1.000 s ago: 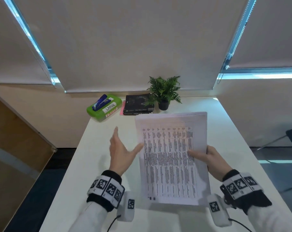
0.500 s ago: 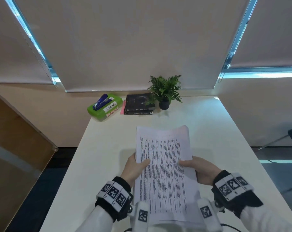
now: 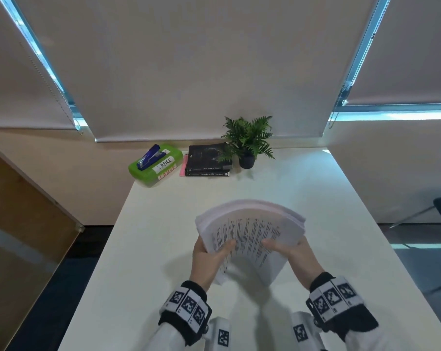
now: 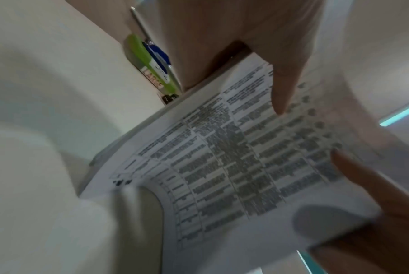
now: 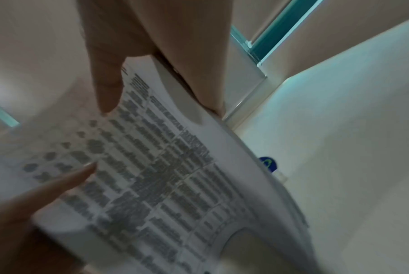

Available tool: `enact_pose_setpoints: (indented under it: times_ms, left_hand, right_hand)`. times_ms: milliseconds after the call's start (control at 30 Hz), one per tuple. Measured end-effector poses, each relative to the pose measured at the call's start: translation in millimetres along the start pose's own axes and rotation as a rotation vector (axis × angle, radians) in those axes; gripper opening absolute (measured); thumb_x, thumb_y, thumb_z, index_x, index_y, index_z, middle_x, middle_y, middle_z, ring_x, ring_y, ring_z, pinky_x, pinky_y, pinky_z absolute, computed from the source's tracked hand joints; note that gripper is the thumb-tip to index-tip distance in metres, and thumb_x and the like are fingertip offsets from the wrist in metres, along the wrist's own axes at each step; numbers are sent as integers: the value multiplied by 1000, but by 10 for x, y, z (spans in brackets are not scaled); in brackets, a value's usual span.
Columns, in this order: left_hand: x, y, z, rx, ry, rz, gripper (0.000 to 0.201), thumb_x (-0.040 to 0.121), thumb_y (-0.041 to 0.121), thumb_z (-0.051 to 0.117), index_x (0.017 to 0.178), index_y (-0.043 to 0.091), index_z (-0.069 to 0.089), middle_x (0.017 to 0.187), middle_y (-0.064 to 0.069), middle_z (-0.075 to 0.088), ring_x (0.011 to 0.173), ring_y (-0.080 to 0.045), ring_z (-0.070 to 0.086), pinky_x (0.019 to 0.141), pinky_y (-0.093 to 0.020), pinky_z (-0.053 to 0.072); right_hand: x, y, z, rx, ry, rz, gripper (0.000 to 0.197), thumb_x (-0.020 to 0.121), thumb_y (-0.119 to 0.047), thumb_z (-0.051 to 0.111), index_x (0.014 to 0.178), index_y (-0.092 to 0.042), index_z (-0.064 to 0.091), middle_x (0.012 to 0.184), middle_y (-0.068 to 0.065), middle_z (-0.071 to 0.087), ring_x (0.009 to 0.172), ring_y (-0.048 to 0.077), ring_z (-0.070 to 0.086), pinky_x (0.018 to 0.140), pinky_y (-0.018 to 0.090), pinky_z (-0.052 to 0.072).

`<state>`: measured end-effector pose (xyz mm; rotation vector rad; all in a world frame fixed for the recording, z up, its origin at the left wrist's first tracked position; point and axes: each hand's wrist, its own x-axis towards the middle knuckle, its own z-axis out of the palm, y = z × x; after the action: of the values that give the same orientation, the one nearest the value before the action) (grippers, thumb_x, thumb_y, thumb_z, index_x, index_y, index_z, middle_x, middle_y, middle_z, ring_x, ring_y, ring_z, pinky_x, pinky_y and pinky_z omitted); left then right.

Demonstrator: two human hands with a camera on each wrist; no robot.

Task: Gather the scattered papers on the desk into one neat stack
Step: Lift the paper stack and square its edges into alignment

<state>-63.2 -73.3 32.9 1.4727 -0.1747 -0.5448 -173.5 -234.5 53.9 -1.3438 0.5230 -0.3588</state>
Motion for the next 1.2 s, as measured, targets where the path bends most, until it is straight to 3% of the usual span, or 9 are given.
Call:
enact_pose_setpoints:
  times_ms: [133, 267, 400, 533, 633, 833, 933, 1067, 1200]
  left_hand:
    - [111, 69, -56, -50, 2, 2, 16, 76, 7, 73, 89, 16, 69, 82, 3, 75, 74, -10, 72, 59, -17, 55]
    - [88, 111, 30, -101, 63, 66, 7, 80, 13, 70, 87, 15, 70, 77, 4, 75, 72, -8, 72, 58, -18, 55]
    - [74, 73, -53, -82, 24, 42, 20, 77, 11, 74, 96, 13, 68, 88, 2, 75, 82, -11, 72, 62, -18, 56]
    - [101, 58, -70, -101, 0, -4, 12, 80, 9, 71, 87, 17, 69, 76, 7, 76, 70, -4, 71, 56, -15, 54]
    - [87, 58, -7, -140, 57, 30, 9, 80, 11, 70, 87, 16, 70, 76, 7, 76, 69, -3, 71, 56, -15, 54]
    - [113, 17, -48, -43, 23, -39, 13, 78, 13, 73, 84, 24, 67, 77, 13, 72, 66, 5, 68, 54, -9, 51]
    - [210, 35, -125, 7, -29, -75, 18, 77, 15, 74, 91, 23, 67, 88, 8, 71, 79, -3, 68, 60, -12, 53]
    - [274, 65, -148, 58, -36, -95, 22, 75, 16, 76, 94, 21, 67, 98, 1, 72, 98, -19, 67, 75, -23, 54]
    - [235, 188, -141, 13, 23, 101, 49, 69, 20, 80, 113, 10, 59, 103, -3, 70, 99, -18, 68, 74, -21, 56]
  right_hand:
    - [75, -19, -55, 5, 63, -30, 31, 70, -1, 75, 100, -10, 71, 97, 9, 75, 96, 30, 68, 77, 31, 56]
    - [131, -68, 73, 52, 100, -44, 38, 66, -22, 78, 100, -8, 72, 97, 11, 75, 94, 29, 69, 84, 41, 55]
    - [145, -22, 5, 24, 7, -31, 48, 66, -13, 78, 112, -10, 66, 105, 7, 73, 99, 23, 68, 83, 35, 55]
    - [127, 61, 16, 16, 84, -13, 31, 70, 1, 76, 98, -13, 71, 92, 4, 76, 91, 22, 70, 73, 25, 56]
    - [150, 26, 55, 71, 149, -41, 26, 71, 0, 75, 94, -13, 71, 88, 1, 76, 84, 17, 69, 78, 30, 55]
    - [159, 104, 15, -2, 153, -11, 50, 66, -10, 81, 113, -11, 63, 103, 5, 73, 96, 18, 69, 91, 42, 53]
    - [183, 0, -14, -128, 230, -191, 65, 71, -15, 80, 127, -24, 48, 119, 6, 61, 109, 18, 60, 95, 37, 50]
    - [161, -159, 34, -707, 330, -690, 68, 85, -10, 65, 141, -27, 31, 128, 7, 38, 111, -10, 37, 96, 1, 29]
    - [190, -157, 15, -994, 259, -772, 52, 92, -14, 53, 137, -36, 37, 141, 8, 24, 103, 4, 43, 91, 20, 42]
